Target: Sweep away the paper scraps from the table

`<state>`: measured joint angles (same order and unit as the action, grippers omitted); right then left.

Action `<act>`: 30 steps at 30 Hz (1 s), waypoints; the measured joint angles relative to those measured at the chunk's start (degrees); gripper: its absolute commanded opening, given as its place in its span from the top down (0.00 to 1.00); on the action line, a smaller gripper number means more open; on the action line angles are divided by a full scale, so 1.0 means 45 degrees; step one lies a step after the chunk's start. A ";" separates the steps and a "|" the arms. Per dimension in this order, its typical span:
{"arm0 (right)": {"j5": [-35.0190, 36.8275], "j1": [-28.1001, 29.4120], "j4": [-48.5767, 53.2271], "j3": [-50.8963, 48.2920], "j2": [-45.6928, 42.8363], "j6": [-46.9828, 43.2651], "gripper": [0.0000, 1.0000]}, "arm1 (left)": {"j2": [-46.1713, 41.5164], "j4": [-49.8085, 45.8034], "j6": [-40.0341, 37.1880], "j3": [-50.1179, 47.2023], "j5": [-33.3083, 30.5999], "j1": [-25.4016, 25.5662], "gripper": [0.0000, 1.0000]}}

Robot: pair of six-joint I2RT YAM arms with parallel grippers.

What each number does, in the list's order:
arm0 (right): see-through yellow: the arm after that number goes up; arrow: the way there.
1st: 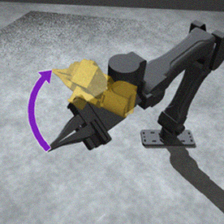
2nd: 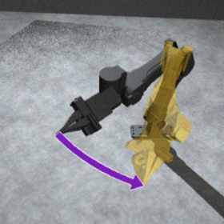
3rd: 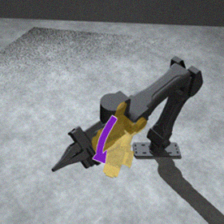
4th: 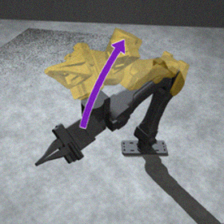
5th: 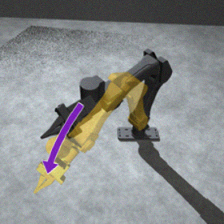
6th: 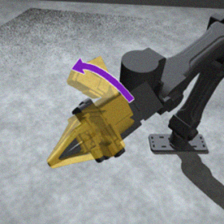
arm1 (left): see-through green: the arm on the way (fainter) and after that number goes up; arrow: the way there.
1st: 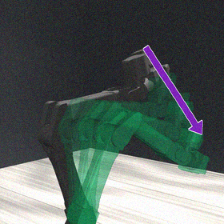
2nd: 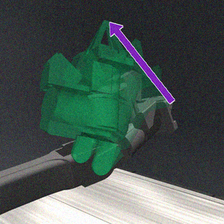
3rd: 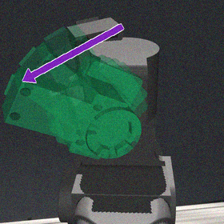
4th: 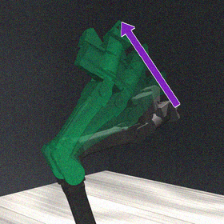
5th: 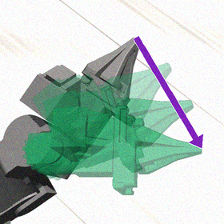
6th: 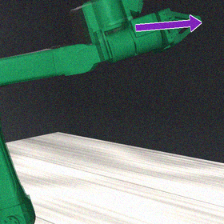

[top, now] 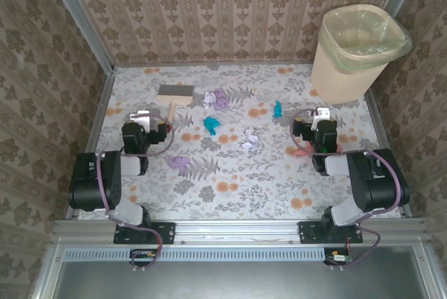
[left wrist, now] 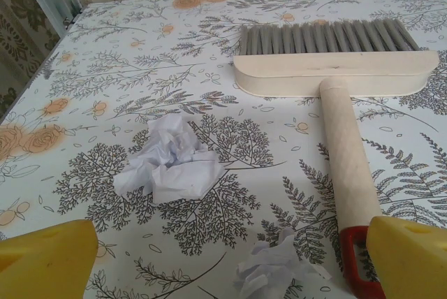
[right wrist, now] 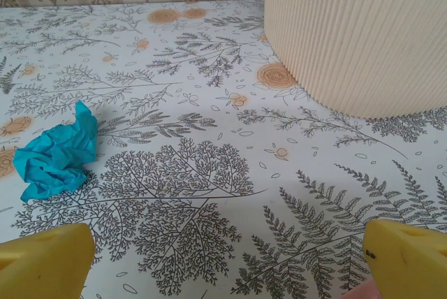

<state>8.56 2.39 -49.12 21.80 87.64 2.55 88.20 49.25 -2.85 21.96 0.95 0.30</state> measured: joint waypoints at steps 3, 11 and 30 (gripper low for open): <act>0.0000 0.0000 0.0000 0.0000 0.0000 0.0000 0.00 | 0.0000 0.0005 0.0000 0.0000 -0.0010 0.0015 0.00; 0.0000 -0.0005 0.0000 0.0000 0.0000 0.0000 0.00 | 0.0000 0.0005 0.0000 0.0000 -0.0015 0.0024 0.00; 0.0000 0.0000 0.0000 0.0000 0.0000 0.0000 0.00 | 0.0000 0.0000 0.0005 0.0000 0.0185 -0.0015 0.00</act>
<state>8.56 2.39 -49.12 21.80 87.64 2.55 88.20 49.25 -2.83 21.96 1.78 0.23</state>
